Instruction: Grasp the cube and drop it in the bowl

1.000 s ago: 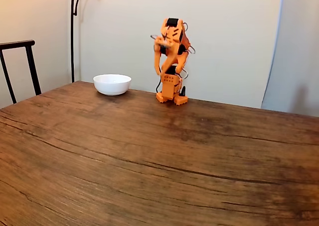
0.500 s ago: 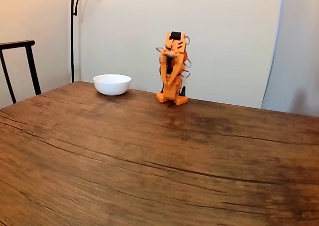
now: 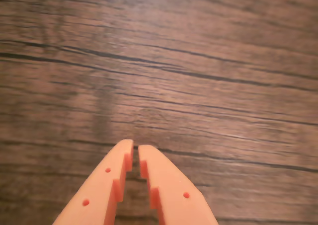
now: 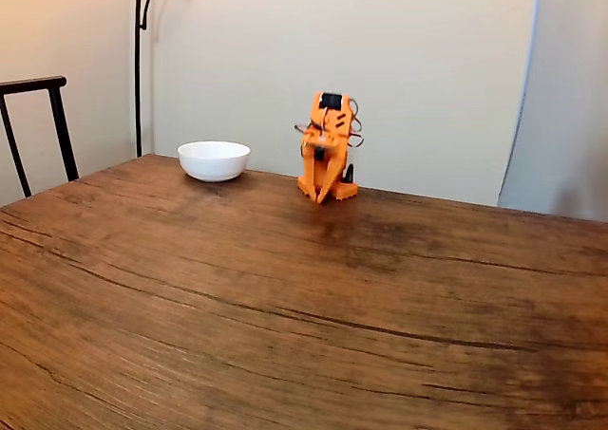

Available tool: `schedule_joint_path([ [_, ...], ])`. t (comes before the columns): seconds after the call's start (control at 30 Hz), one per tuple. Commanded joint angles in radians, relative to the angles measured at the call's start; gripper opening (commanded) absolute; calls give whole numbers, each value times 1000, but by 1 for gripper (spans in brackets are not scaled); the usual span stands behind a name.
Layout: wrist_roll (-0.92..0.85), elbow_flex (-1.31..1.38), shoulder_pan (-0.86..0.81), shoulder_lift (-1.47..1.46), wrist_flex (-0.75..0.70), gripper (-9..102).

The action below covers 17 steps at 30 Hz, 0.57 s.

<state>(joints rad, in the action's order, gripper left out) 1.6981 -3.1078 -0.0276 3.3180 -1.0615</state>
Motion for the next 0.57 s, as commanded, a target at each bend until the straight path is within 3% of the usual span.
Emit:
schedule_joint_path([
  [0.0,-3,-3,-2,3,44,-1],
  [0.13,-5,-3,-14,-6,25,-1],
  [0.53,-14,-3,-14,-3,-213,-1],
])
